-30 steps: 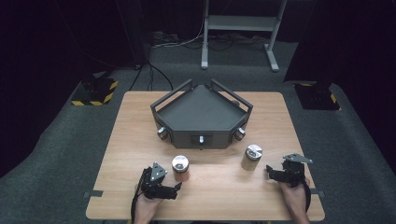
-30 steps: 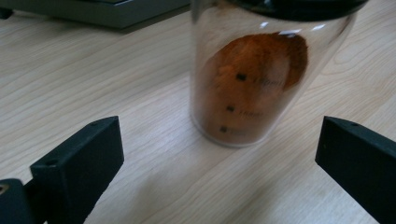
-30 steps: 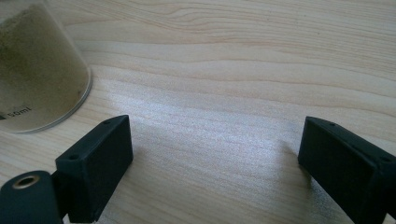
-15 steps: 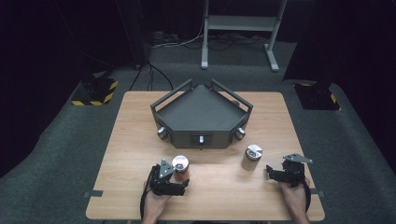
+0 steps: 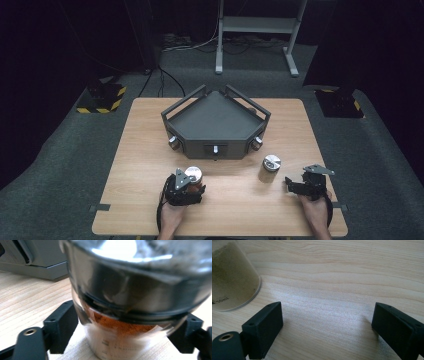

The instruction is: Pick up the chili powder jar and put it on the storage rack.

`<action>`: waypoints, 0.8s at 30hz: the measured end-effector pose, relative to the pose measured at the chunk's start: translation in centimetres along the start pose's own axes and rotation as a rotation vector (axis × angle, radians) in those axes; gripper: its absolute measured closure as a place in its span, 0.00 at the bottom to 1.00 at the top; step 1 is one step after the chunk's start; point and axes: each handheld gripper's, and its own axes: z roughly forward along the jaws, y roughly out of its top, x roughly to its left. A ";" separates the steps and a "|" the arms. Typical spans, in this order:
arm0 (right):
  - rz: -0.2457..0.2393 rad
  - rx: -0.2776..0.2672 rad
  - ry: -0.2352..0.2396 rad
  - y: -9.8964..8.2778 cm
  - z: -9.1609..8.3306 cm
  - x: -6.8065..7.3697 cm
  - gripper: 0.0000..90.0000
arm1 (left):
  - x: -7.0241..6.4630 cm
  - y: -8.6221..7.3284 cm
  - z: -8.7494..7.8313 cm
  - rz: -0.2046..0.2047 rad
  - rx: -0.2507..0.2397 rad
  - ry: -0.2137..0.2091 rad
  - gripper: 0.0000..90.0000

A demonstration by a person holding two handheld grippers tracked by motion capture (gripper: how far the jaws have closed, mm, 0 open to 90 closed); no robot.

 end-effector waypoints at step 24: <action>0.000 0.000 0.000 0.0 0.0 0.0 0.11 | -0.6 0.2 0.1 0.013 0.008 0.018 0.33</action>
